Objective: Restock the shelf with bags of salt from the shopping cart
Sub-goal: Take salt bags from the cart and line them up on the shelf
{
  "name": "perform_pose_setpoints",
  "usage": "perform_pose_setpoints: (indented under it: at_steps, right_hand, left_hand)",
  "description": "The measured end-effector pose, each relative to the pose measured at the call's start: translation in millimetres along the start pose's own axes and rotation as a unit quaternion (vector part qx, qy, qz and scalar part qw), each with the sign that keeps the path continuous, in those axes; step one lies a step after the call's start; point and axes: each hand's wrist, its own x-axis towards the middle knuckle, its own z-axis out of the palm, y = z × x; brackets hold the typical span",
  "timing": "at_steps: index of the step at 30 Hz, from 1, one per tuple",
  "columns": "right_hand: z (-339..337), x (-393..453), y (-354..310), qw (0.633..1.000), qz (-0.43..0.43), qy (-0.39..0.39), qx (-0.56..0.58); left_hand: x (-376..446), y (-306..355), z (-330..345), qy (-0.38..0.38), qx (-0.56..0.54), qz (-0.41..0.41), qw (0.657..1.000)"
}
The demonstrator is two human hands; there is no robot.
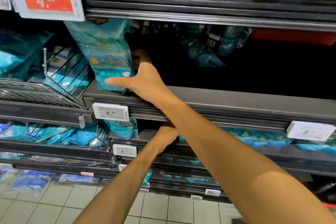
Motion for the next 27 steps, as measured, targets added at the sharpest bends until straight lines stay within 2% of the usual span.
perform_pose_setpoints:
  at_steps: [3,5,7,9,11,13,15,17,20,24,27]
  right_hand:
    - [-30.8,-45.1,0.3,0.988,-0.041,0.056,-0.140]
    - [-57.1,-91.1,10.2,0.972,-0.141,0.133,-0.136]
    - [-75.7,-141.4,37.4,0.961,-0.173,0.198,-0.083]
    - [-77.0,-187.4,74.6,0.959,-0.073,0.274,-0.021]
    - [-61.8,-218.0,115.5,0.943,0.104,0.316,0.004]
    - [-44.8,-230.6,147.3,0.907,0.296,0.291,0.063]
    - [-34.2,-230.1,167.9,0.860,0.411,0.246,0.174]
    - [-28.4,-225.6,177.9,0.839,0.428,0.225,0.251]
    - [-25.8,-220.4,180.1,0.855,0.380,0.239,0.258]
    - [-31.9,-212.6,171.4,0.834,0.344,0.294,0.315]
    - [-33.9,-209.1,167.7,0.829,0.325,0.283,0.357]
  left_hand:
    - [13.6,-16.3,-2.5,0.006,-0.046,0.005,0.999]
    - [21.4,-28.5,-3.3,-0.006,-0.064,0.014,0.998]
    - [27.8,-42.4,-3.5,-0.013,-0.089,0.016,0.996]
    - [27.2,-48.3,-2.3,-0.005,-0.118,0.011,0.993]
    - [26.1,-55.0,-2.4,0.013,-0.135,0.016,0.991]
    - [21.9,-58.1,-0.1,0.024,-0.141,0.030,0.989]
    - [20.2,-60.0,3.8,0.040,-0.148,0.037,0.987]
    - [19.9,-60.8,9.5,0.075,-0.159,0.030,0.984]
    - [18.6,-61.0,16.9,0.116,-0.158,0.027,0.980]
    - [17.6,-62.5,20.7,0.128,-0.145,0.031,0.981]
    - [20.0,-64.6,18.8,0.137,-0.122,0.042,0.982]
